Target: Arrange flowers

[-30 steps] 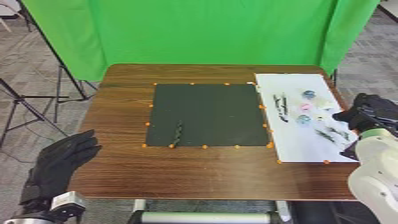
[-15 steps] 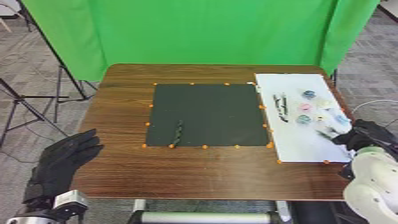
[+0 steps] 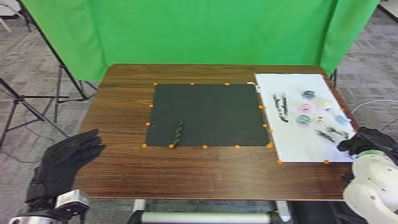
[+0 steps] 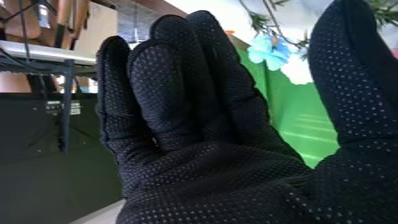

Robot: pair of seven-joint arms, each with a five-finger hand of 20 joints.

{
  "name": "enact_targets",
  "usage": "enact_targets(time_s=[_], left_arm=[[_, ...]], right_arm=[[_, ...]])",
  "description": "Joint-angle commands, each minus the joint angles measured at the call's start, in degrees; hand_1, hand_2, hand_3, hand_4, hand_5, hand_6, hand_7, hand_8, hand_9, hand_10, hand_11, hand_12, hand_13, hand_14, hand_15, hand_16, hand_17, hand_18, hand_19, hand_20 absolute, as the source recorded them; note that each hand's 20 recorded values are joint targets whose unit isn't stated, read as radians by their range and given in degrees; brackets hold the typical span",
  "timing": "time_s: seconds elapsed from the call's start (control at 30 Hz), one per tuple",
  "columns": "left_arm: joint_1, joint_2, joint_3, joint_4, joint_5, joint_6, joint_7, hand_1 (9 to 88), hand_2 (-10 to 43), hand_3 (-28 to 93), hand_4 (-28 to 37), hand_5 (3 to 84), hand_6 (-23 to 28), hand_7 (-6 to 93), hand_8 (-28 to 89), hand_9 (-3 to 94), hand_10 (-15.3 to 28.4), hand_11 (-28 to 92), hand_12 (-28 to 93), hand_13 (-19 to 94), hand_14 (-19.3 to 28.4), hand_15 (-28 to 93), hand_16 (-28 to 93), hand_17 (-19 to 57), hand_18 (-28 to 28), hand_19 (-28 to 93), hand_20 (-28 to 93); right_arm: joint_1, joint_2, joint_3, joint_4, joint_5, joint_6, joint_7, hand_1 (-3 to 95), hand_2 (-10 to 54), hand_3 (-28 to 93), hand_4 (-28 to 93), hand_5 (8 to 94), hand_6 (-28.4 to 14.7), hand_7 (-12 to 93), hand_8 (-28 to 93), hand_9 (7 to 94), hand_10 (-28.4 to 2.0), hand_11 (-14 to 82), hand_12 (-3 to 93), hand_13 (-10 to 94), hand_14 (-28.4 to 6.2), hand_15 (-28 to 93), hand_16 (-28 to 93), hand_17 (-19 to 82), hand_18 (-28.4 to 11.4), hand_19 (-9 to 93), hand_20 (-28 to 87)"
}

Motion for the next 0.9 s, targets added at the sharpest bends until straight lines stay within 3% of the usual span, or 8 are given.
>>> enact_targets(time_s=[0.03, 0.13, 0.43, 0.5, 0.53, 0.57, 0.73, 0.9], left_arm=[[0.19, -0.1, -0.16, 0.03, -0.03, -0.2, -0.59, 27.6, 4.8, 79, -16.7, 45.2, 13.5, 17.1, -10, 37.9, 21.9, 34, 9, 25, 28.4, 63, -14, -9.0, 23.0, 61, 12], [0.38, 0.03, -0.2, 0.12, -0.14, -0.2, -0.31, 27.6, 4.8, 79, -16.7, 45.2, 13.6, 17.1, -10, 37.9, 21.9, 34, 9, 25, 28.4, 64, -14, -9.0, 23.0, 61, 12], [-0.35, -0.4, -0.02, 0.2, 0.22, -0.58, -1.16, 27.7, 4.8, 79, -16.6, 45.2, 13.6, 17.0, -10, 37.9, 21.9, 34, 9, 25, 28.4, 63, -14, -9.0, 22.9, 61, 12], [-0.07, -0.1, -0.01, 0.3, -0.04, -0.36, -0.46, 27.8, 4.8, 79, -16.6, 45.2, 13.6, 17.1, -9, 37.9, 21.9, 34, 9, 25, 28.4, 64, -14, -9.0, 23.0, 61, 12], [0.26, -0.08, -0.05, 0.13, -0.17, -0.15, -0.3, 27.8, 4.8, 79, -16.6, 45.2, 13.6, 17.1, -9, 37.9, 21.9, 34, 9, 25, 28.4, 64, -14, -9.0, 23.0, 61, 12], [-0.25, -0.5, -0.12, 0.23, 0.25, -0.56, -1.06, 27.8, 4.8, 79, -16.6, 45.2, 13.5, 17.1, -9, 37.9, 21.8, 34, 9, 25, 28.4, 63, -14, -9.0, 22.9, 61, 12], [-0.03, -0.26, 0.17, 0.26, 0.02, -0.28, -0.51, 27.7, 4.9, 79, -16.6, 45.2, 13.5, 17.1, -10, 38.0, 21.9, 34, 9, 25, 28.4, 63, -14, -9.0, 23.0, 61, 12], [-0.14, -0.26, 0.28, 0.25, -0.01, -0.23, -0.6, 27.7, 4.9, 79, -16.6, 45.3, 13.6, 17.0, -10, 37.9, 21.9, 34, 9, 25, 28.4, 63, -14, -9.1, 23.0, 61, 12]], right_arm=[[1.82, -0.05, -2.11, 1.65, 0.02, 0.6, 1.05, 33.4, -5.3, 75, -24, 58.6, -15.0, 43, -13, 57.6, -28.1, 51.0, 23.1, 55, -23.3, 81, 18, 30, -28.4, 93, -3], [2.79, 0.1, -3.12, 2.22, -0.04, 0.78, 1.01, 33.6, -5.4, 75, -24, 58.6, -14.7, 44, -13, 58.0, -27.8, 51.1, 23.1, 55, -22.9, 81, 19, 30, -28.4, 93, -3], [4.39, 0.62, -5.13, 4.32, -0.71, 2.56, 1.56, 36.7, -5.0, 76, -26, 59.1, -13.4, 47, -14, 59.7, -26.4, 51.8, 23.1, 57, -21.5, 80, 19, 31, -28.4, 93, -1], [4.91, 0.65, -5.32, 4.86, -0.18, 2.94, 1.76, 39.0, -5.2, 76, -28, 58.8, -12.7, 47, -3, 60.6, -25.7, 51.8, 23.1, 58, -20.9, 80, 19, 31, -28.4, 93, 0], [5.28, 0.63, -5.64, 5.23, -0.46, 3.03, 1.78, 41.7, -5.9, 75, -28, 58.3, -11.9, 47, 6, 61.3, -25.2, 51.7, 23.1, 59, -20.2, 79, 20, 31, -28.4, 93, 0], [5.17, 0.81, -5.76, 5.42, -0.84, 3.64, 1.96, 43.3, -6.3, 74, -28, 58.1, -11.5, 48, 9, 61.7, -24.9, 51.7, 23.2, 59, -19.8, 79, 20, 31, -28.4, 93, 0], [5.46, 1.28, -6.87, 6.16, -2.69, 6.21, 1.85, 54.3, -5.8, 70, -28, 61.0, -6.3, 55, 10, 70.3, -18.7, 46.0, 30.9, 66, -15.3, 77, 22, 34, -28.3, 93, 6], [5.57, 1.62, -7.05, 5.94, -3.78, 7.78, 1.49, 56.5, -4.8, 68, -28, 64.1, -4.1, 56, 10, 74.2, -16.9, 45.3, 32.5, 69, -13.6, 77, 24, 35, -27.8, 93, 8]])
